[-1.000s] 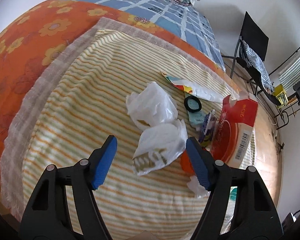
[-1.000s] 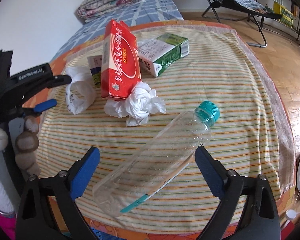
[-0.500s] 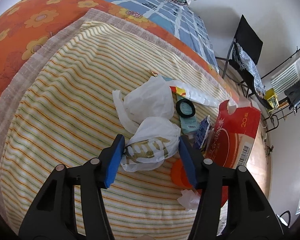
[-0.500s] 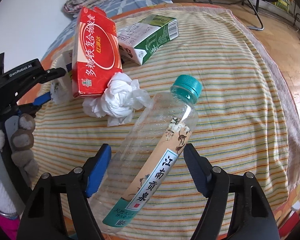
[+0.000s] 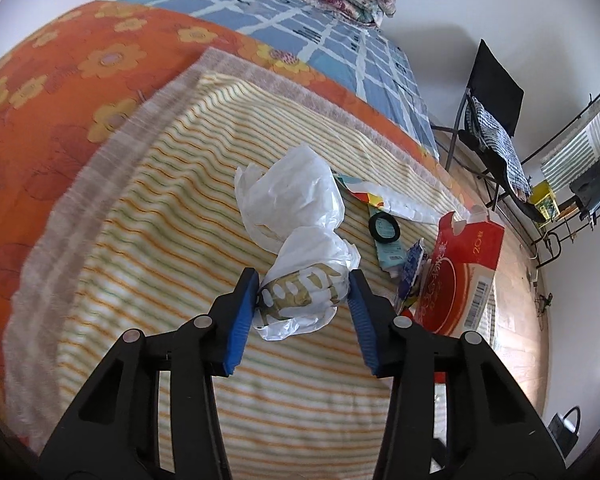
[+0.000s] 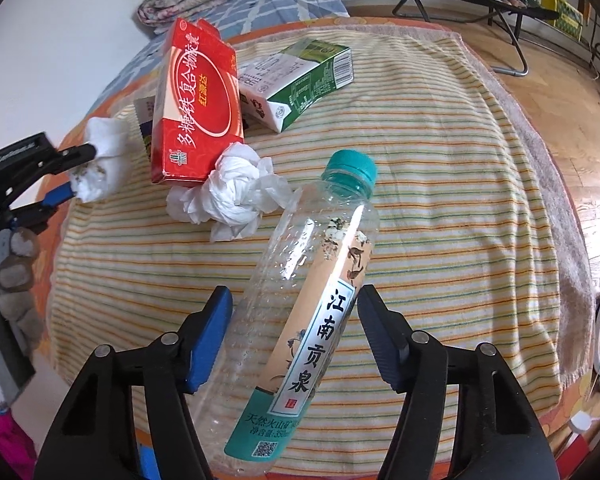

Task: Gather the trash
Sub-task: 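Lift the bag and bottle and carry both over the blue basket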

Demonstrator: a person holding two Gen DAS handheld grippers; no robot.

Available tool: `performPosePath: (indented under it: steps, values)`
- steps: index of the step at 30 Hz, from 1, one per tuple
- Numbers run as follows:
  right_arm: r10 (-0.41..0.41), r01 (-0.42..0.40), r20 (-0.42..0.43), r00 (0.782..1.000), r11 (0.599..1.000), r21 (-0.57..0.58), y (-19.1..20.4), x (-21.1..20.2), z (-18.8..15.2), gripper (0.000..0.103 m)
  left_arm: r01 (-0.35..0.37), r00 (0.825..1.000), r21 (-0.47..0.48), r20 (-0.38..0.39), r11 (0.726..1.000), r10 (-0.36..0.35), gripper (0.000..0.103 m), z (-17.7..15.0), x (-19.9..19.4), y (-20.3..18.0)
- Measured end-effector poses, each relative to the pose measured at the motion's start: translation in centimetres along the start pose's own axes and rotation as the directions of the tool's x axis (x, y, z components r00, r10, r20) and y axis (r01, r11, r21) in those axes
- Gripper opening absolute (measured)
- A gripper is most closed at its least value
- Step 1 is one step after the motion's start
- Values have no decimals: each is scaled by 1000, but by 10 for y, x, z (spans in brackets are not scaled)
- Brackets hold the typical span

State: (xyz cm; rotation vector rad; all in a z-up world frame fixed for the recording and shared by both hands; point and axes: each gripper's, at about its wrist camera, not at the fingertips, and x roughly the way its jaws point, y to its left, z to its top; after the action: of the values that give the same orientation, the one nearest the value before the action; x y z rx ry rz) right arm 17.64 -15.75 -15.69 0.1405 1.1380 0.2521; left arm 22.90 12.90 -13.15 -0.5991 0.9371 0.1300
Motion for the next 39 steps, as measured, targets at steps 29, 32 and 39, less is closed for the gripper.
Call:
performPosePath:
  steps: [29, 32, 39]
  values:
    - [128, -81, 154, 980, 955, -284, 19, -100, -57, 58, 52, 996, 313, 47, 948, -71, 46, -104, -145, -12]
    - [146, -86, 162, 976, 941, -329, 25, -110, -73, 58, 63, 996, 336, 42, 940, -81, 46, -122, -155, -14]
    - [195, -127, 149, 969, 918, -376, 26, -124, -99, 58, 66, 996, 389, 33, 919, -86, 46, -167, -172, -16]
